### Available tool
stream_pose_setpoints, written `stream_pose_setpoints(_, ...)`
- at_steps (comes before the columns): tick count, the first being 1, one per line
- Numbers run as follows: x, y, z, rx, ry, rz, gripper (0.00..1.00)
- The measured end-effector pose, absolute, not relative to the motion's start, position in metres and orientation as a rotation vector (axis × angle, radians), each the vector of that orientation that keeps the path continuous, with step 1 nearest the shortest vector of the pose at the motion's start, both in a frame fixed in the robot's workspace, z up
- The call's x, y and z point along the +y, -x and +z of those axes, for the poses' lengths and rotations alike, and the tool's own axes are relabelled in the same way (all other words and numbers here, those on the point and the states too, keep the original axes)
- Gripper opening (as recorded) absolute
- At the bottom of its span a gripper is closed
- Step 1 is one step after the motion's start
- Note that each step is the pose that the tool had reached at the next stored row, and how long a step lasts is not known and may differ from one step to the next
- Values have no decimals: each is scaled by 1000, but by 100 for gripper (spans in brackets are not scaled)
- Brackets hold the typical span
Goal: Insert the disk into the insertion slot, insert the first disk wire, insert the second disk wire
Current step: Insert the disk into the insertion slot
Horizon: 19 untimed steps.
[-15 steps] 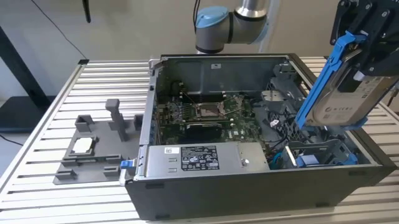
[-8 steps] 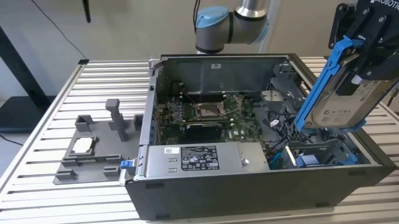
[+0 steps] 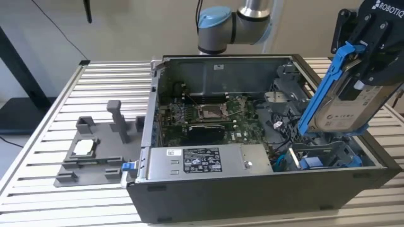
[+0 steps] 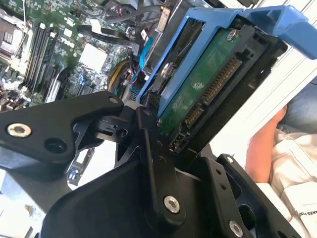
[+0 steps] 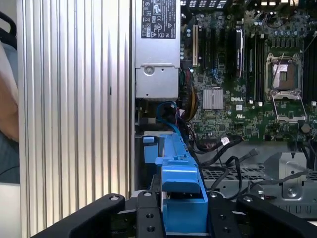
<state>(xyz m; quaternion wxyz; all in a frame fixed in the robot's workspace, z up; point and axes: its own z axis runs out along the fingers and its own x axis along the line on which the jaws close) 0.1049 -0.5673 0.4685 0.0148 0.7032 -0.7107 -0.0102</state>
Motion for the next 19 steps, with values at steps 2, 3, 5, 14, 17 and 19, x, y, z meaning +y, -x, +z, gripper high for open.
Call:
stream_pose_setpoints(2,-567,-105,467,-2208,-2193,-31,33)
stream_pose_setpoints(3,-567,-105,466,-2205,-2195,-30,33)
stream_pose_setpoints(5,-567,-105,463,-2201,-2199,-30,33)
stream_pose_setpoints(14,-568,-105,456,-2191,-2213,-25,33)
stream_pose_setpoints(17,-569,-106,454,-2188,-2216,-24,33)
stream_pose_setpoints(19,-569,-106,453,-2186,-2218,-23,33)
